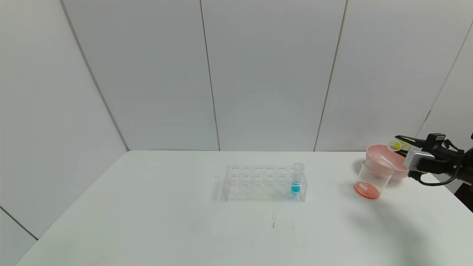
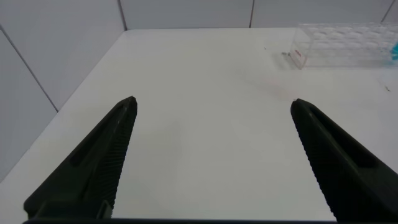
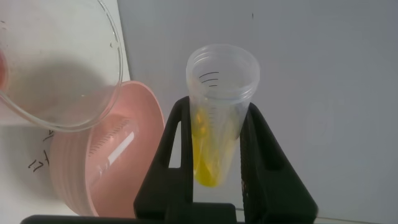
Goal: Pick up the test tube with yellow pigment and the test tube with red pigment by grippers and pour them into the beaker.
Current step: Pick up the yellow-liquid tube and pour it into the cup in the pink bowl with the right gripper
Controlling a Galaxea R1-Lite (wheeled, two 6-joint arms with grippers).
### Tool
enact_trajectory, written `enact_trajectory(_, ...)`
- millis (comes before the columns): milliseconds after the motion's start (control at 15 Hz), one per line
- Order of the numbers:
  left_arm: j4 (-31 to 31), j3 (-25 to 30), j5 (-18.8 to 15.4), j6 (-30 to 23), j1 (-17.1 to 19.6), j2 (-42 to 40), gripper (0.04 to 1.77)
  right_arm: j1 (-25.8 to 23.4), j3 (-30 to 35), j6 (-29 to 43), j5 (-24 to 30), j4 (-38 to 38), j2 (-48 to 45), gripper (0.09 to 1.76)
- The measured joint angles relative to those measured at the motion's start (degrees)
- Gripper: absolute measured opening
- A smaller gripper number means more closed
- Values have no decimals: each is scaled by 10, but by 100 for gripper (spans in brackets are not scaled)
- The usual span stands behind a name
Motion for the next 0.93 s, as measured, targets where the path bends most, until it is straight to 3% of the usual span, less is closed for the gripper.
enact_trajectory(733, 0, 0, 0, 0, 0, 0, 176, 11, 1, -55, -10, -34, 0, 49)
enact_trajectory(933, 0, 0, 0, 0, 0, 0, 176, 12, 2, -67, -38, -35, 1, 49)
